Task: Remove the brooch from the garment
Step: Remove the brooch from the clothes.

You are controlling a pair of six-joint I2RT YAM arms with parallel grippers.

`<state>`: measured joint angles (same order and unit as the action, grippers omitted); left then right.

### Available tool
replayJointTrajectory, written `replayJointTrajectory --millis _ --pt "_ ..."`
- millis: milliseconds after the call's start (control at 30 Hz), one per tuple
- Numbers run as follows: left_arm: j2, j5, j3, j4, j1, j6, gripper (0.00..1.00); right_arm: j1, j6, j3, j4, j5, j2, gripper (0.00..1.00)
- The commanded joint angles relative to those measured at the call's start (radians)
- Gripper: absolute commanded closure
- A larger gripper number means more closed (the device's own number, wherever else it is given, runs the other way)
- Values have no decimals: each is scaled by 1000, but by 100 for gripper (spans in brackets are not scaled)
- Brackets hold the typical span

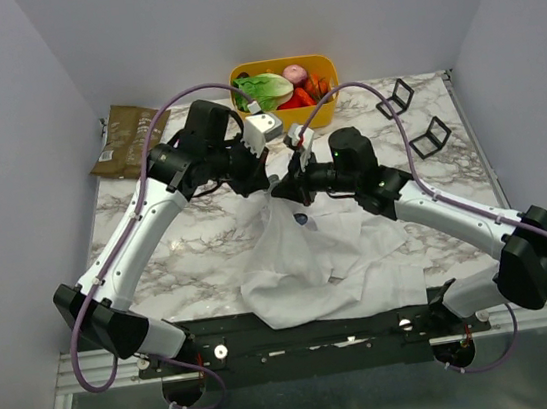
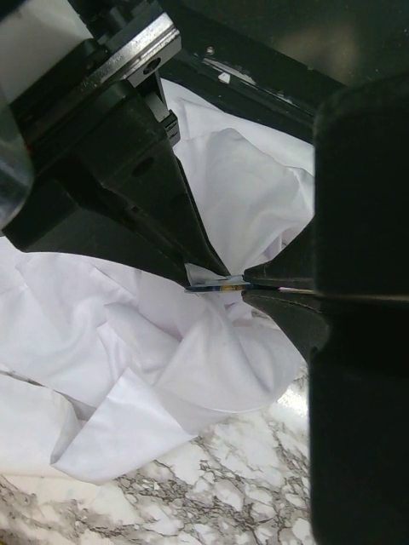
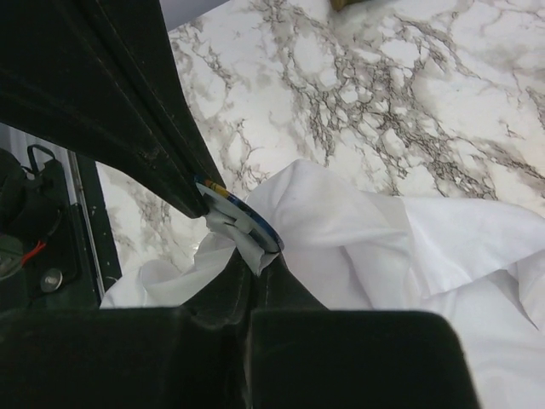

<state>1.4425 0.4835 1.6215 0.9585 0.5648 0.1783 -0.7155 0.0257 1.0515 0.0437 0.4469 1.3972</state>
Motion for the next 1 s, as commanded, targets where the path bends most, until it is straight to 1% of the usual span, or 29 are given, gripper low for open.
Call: replayJointTrajectory --millis 0,267,333,533,667,833,900,933,967 --pt "-8 -16 9 -15 4 -22 100 2 -55 12 -4 -114 -4 99" --pt "-7 -69 1 28 4 13 100 2 -113 2 -5 -252 -56 99" --pt "15 -66 12 71 4 29 100 4 -127 1 -5 -287 -66 99" --pt "52 36 58 175 4 56 100 5 -139 5 -15 -295 -55 99" --pt "68 49 86 230 4 69 100 5 -148 5 -16 -323 -52 99" --pt "84 38 80 281 6 63 100 7 -158 -1 -16 -338 -44 99" --pt "93 15 61 284 6 55 100 8 -156 -2 -16 -335 -43 93" --pt "96 9 54 287 6 46 100 8 -155 -2 -16 -324 -46 83" --pt "105 6 51 289 6 38 100 11 -153 -4 -16 -317 -47 78"
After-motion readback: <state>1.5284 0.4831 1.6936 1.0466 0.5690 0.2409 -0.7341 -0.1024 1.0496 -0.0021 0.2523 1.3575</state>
